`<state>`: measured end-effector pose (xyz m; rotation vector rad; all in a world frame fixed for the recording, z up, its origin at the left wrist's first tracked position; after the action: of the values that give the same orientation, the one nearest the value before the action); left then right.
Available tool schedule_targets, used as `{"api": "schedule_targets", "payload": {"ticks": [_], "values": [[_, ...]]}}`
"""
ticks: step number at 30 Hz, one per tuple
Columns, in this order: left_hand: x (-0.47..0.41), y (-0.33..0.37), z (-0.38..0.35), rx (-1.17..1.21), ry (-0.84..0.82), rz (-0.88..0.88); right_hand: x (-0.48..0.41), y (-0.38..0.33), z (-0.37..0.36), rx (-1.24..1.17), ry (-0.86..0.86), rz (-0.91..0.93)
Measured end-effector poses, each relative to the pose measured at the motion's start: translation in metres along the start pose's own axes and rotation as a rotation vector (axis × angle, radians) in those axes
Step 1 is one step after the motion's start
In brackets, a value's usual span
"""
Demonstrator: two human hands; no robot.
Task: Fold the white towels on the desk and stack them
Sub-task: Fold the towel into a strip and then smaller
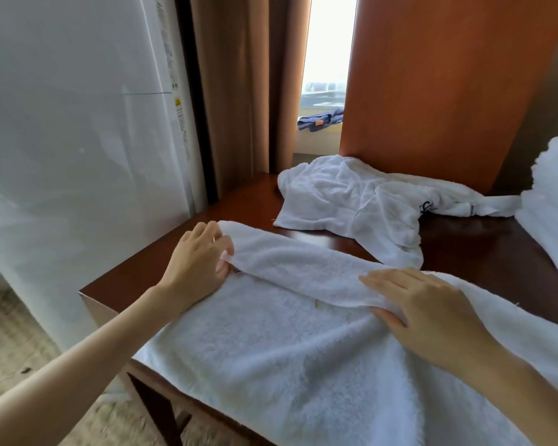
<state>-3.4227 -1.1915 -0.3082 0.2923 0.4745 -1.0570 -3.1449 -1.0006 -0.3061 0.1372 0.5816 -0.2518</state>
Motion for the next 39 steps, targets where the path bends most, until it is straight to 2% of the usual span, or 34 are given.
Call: {"api": "schedule_targets", "payload": {"ticks": [2,6,8,10,14,21,23,26,27,29,31,35,39], "values": [[0.004,-0.002,0.004,-0.001,0.018,-0.015,0.002,-0.004,-0.002,0.011,-0.010,-0.013],[0.001,0.002,0.018,0.054,0.146,-0.099,-0.003,-0.005,0.005,-0.104,0.149,-0.018],[0.001,0.002,0.019,0.101,0.116,-0.111,-0.004,-0.003,0.013,-0.150,0.172,-0.035],[0.004,-0.004,0.011,0.145,-0.011,-0.077,-0.001,-0.004,0.015,-0.147,0.158,-0.012],[0.003,-0.022,-0.008,0.049,-0.475,0.021,0.003,-0.016,0.003,-0.141,-0.027,0.052],[-0.026,-0.016,-0.001,-0.228,-0.731,-0.016,0.007,-0.015,-0.016,-0.209,-0.265,0.027],[-0.035,-0.002,0.004,-0.137,-0.802,-0.019,0.008,-0.012,-0.020,-0.241,-0.292,0.015],[-0.035,0.044,0.002,0.380,-0.721,-0.109,0.007,-0.012,-0.024,-0.254,-0.299,0.001],[-0.030,0.059,-0.004,0.429,-0.659,-0.165,0.007,-0.012,-0.025,-0.255,-0.293,-0.003],[-0.020,0.077,-0.022,0.310,-0.591,-0.219,0.007,-0.012,-0.027,-0.267,-0.282,-0.001],[-0.013,0.079,-0.037,0.181,-0.581,-0.191,0.008,-0.011,-0.029,-0.281,-0.296,0.003],[-0.017,0.077,-0.038,0.146,-0.611,-0.164,0.015,-0.011,-0.025,-0.264,-0.320,0.004],[-0.028,0.099,-0.028,0.056,-0.618,-0.058,0.047,0.011,-0.002,-0.174,-0.300,-0.091]]}}
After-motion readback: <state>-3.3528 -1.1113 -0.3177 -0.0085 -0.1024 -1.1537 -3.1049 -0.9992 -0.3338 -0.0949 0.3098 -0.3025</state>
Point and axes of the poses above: each hand's wrist, its own x-axis away from the middle knuckle, its own z-axis out of the back of the hand, y = z × x, the point moved 2 cm from there along -x, towards the middle knuckle, and after that the axes turned 2 degrees about -z, right-handed, at the moved point
